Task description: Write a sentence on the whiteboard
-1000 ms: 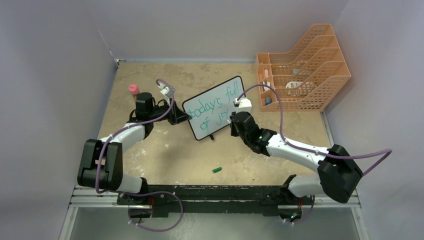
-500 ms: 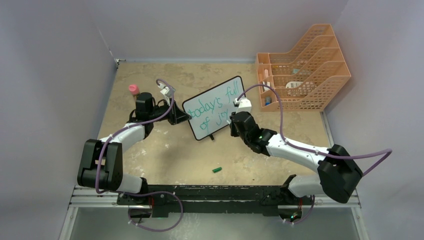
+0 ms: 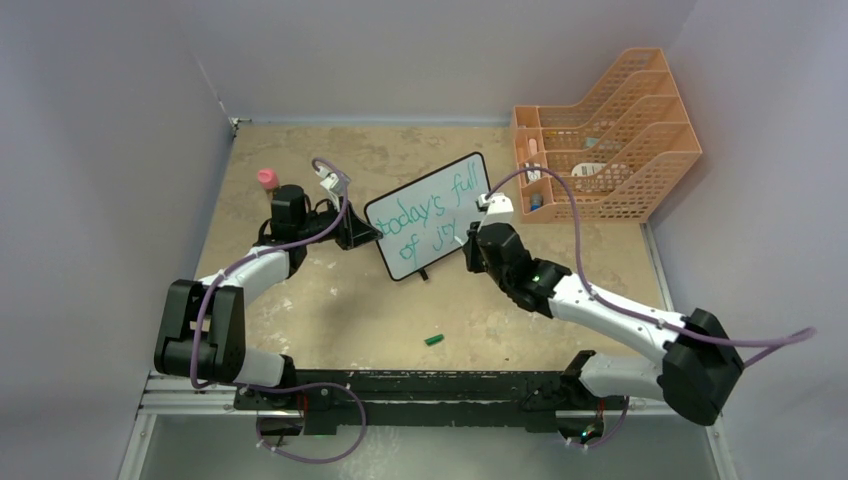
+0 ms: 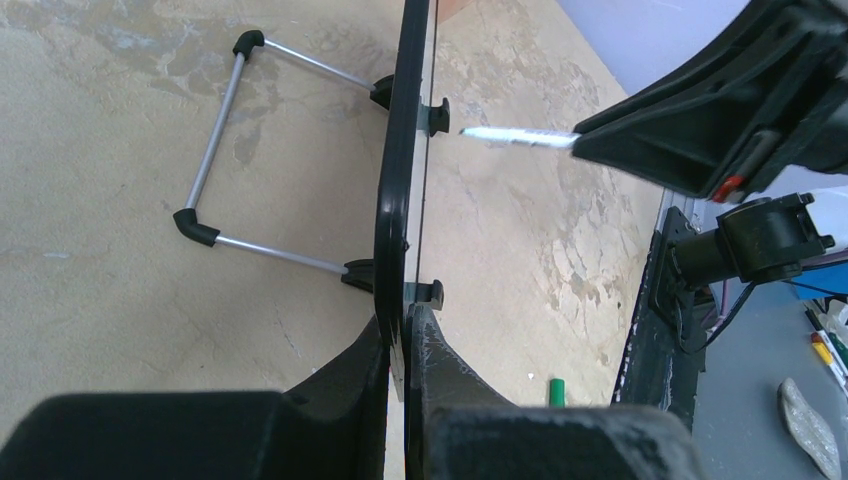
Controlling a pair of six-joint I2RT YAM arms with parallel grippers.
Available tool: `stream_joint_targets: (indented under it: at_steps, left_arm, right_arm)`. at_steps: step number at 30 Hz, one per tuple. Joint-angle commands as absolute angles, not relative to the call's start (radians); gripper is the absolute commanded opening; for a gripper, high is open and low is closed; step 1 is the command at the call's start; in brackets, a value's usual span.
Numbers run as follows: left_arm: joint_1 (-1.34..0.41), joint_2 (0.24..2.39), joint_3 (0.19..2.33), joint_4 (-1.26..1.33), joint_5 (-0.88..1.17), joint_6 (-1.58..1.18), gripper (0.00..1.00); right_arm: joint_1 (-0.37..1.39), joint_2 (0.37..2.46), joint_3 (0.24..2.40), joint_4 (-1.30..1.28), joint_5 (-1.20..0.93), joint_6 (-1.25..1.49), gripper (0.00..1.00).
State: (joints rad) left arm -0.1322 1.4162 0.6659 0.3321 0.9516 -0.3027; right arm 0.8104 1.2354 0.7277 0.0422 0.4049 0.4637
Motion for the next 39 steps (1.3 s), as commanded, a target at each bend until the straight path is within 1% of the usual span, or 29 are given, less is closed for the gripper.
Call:
stream_joint_targets:
  at_steps: [1, 9, 23, 39]
  left_arm:
    - [-0.137, 1.382, 0.698, 0.352, 0.946, -0.281, 0.0]
    - [-0.137, 1.381, 0.698, 0.352, 0.946, -0.283, 0.0]
    - [-0.137, 1.383, 0.698, 0.359, 0.953, -0.285, 0.0]
    - [-0.137, 1.391, 0.698, 0.365, 0.961, -0.288, 0.0]
  right_arm:
    - [0.805, 1.135, 0.727, 0.023, 0.493, 0.447, 0.0]
    - [0.77, 1.1, 0.669, 0.084, 0.502, 0.467, 0.0]
    - [0.739, 1.191, 0.654, 0.242, 0.457, 0.456, 0.0]
    - [0.727, 1.261, 0.666, 0.29, 0.451, 0.454, 0.0]
